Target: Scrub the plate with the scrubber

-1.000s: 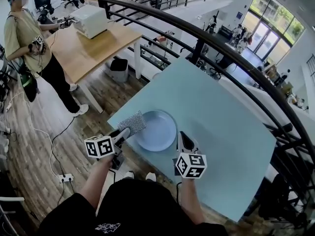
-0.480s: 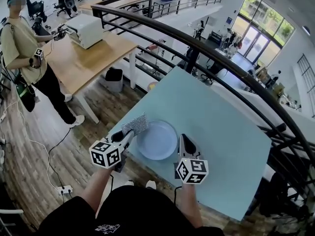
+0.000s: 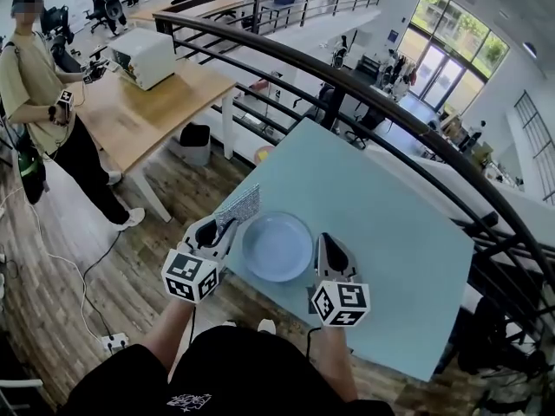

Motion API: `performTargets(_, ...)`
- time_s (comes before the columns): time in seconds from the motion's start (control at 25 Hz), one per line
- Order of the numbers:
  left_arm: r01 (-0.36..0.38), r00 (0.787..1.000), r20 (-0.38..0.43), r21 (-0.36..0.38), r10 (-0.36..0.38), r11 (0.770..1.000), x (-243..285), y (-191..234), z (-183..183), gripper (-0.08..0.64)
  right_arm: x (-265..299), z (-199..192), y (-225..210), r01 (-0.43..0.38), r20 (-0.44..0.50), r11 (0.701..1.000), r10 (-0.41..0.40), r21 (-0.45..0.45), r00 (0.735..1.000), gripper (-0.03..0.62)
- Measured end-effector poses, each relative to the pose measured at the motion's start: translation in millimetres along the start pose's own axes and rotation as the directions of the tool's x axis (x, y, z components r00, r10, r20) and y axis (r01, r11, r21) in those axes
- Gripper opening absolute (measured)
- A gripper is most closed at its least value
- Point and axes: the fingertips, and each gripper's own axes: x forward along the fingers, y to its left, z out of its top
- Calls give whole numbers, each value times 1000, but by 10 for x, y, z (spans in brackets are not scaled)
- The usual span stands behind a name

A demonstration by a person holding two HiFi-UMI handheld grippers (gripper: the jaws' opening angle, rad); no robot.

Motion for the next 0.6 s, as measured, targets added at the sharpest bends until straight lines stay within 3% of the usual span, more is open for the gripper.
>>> performTargets(0.4, -11, 994, 106, 90, 2, 996, -59, 4, 272, 84, -29, 131, 110, 10, 37, 998, -8, -63, 999, 6)
performTargets(0.6, -13, 993, 119, 123, -2, 992, -46, -19, 331, 84, -39, 203, 80, 13, 53, 997, -9, -78, 999, 6)
